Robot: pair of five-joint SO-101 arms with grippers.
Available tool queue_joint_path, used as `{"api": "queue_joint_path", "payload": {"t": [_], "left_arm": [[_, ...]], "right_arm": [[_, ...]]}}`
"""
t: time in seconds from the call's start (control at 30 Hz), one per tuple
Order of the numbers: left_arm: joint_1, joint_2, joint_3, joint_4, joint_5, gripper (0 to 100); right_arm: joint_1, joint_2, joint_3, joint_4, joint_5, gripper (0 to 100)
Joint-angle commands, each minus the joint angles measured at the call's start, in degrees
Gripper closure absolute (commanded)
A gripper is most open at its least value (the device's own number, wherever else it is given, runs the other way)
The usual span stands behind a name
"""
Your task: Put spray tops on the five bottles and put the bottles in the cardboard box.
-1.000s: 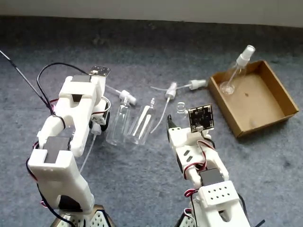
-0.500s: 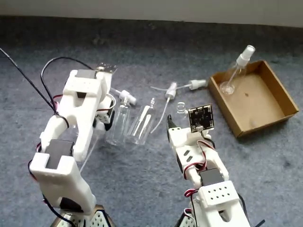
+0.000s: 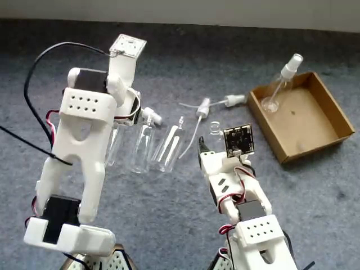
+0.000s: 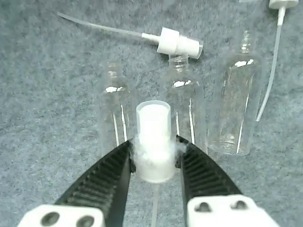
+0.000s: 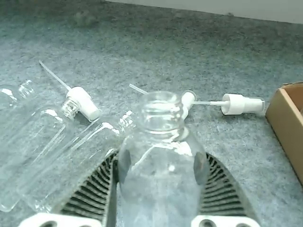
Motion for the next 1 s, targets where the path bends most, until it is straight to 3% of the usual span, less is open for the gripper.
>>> {"api": "queue_joint_path", "payload": {"t": [0.0,0.27,0.47,0.67,0.97], "left_arm": [[1.4,-10.5,-2.6,0.1,0.4,100],[8.0,-24.4,-2.3,-1.3,0.4,100],[12.4,-30.7,2.5,-10.4,0.4,100],[13.1,-37.8,13.6,-25.5,0.4,100],[14.6,-53.9,36.0,-56.4,0.4,100]], "right_arm": [[-0.9,-1.1,-0.7,-1.3,-0.4,89.6],[-3.8,-1.1,-1.0,-2.3,-0.4,89.6],[-9.3,-0.8,0.4,-16.7,-0.4,89.6],[-9.4,-1.0,5.1,-23.5,-0.4,89.6],[-11.5,-1.0,9.5,-31.2,0.0,89.6]]}}
